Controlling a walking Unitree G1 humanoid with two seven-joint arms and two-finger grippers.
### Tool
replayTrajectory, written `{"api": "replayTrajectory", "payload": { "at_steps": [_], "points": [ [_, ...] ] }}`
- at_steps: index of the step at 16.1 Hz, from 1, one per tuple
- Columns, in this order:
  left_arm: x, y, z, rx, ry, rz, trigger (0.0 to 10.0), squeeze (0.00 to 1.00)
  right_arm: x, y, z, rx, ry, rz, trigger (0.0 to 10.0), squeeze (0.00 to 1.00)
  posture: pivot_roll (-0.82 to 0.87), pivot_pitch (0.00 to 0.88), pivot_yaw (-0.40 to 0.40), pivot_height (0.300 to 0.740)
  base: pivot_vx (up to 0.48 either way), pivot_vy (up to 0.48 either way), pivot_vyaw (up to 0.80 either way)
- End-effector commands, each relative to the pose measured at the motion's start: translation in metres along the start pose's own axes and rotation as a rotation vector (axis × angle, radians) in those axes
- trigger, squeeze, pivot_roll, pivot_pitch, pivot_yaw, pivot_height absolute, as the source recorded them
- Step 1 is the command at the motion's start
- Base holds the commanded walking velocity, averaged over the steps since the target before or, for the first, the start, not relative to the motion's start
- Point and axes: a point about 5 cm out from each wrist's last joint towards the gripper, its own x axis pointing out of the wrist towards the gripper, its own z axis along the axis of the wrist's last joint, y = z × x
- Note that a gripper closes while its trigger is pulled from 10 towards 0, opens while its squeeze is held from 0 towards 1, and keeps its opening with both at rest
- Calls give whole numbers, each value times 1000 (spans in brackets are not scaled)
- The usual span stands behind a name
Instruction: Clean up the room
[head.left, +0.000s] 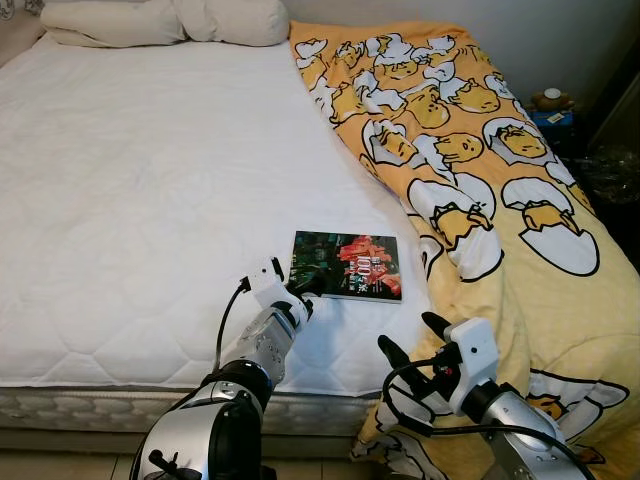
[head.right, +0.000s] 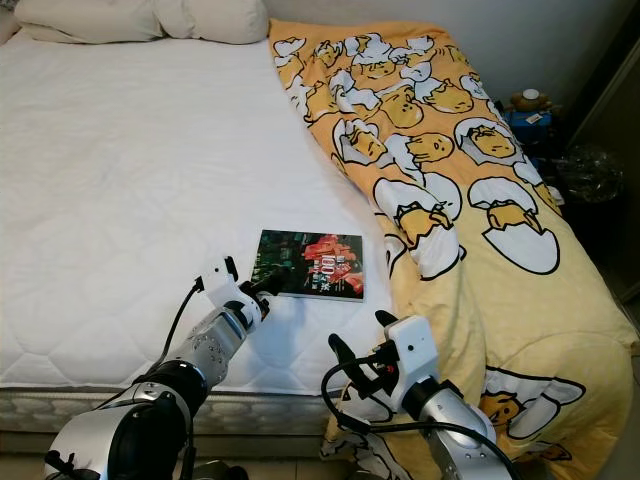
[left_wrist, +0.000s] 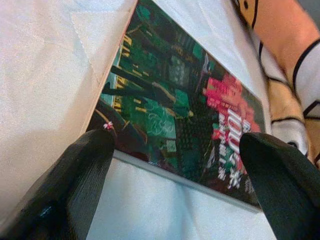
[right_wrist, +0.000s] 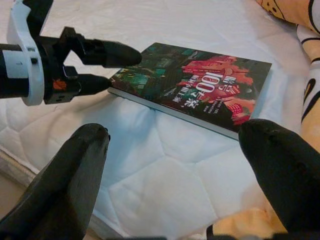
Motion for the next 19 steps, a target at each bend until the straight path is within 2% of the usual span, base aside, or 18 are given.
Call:
{"api": "replayTrajectory", "payload": {
  "at_steps": [1, 2, 3, 4, 5, 6, 7, 9, 11, 13, 14, 16, 19],
  "points": [
    [3, -14, -5, 103, 5, -18, 10000, 0, 2, 1, 1, -5, -1, 3, 10000, 161, -225, 23, 16, 736, 0, 0, 0],
    [2, -14, 1, 223, -39, -16, 10000, 0, 2, 1, 1, -7, -4, -2, 10000, 157, -225, 23, 16, 736, 0, 0, 0],
    [0, -24, 23, 538, -217, -65, 10000, 0, 2, 0, 3, -11, -16, -21, 10000, 161, -227, 25, 19, 736, 0, 0, 0],
    [-3, -32, 33, 669, -314, -105, 10000, 0, 2, -2, 3, -12, -24, -35, 10000, 161, -222, 25, 22, 736, 0, 0, 0],
    [-4, -34, 36, 695, -342, -117, 10000, 0, 2, -2, 3, -12, -24, -37, 10000, 161, -222, 25, 22, 736, 0, 0, 0],
    [-18, -34, 50, 868, -511, -147, 10000, 0, 3, -3, 3, -9, -29, -54, 10000, 161, -209, 24, 22, 736, 0, 0, 0],
    [-22, -33, 52, 903, -542, -148, 10000, 0, 3, -4, 2, -9, -30, -57, 10000, 161, -202, 23, 22, 736, 0, 0, 0],
    [-40, -27, 50, 1000, -650, -179, 10000, 0, 5, -4, 2, -6, -41, -79, 10000, 157, -190, 24, 22, 736, 0, 0, 0],
    [-55, -12, 39, 1003, -629, -209, 10000, 0, 5, -7, 2, 5, -51, -113, 10000, 161, -187, 25, 24, 736, 0, 0, 0],
    [-73, 5, 31, 997, -575, -214, 10000, 0, 3, -16, 3, 23, -72, -185, 10000, 161, -174, 25, 27, 736, 0, 0, 0],
    [-74, 3, 31, 996, -576, -218, 10000, 0, 3, -17, 3, 20, -79, -196, 10000, 161, -174, 25, 27, 736, 0, 0, 0],
    [-72, -17, 36, 996, -607, -276, 10000, 0, 7, -23, 9, 13, -117, -243, 10000, 161, -165, 19, 29, 736, 0, 0, 0],
    [-71, -25, 36, 998, -584, -304, 10000, 0, 8, -25, 13, 5, -147, -271, 10000, 161, -170, 16, 34, 736, 0, 0, 0]
  ]
}}
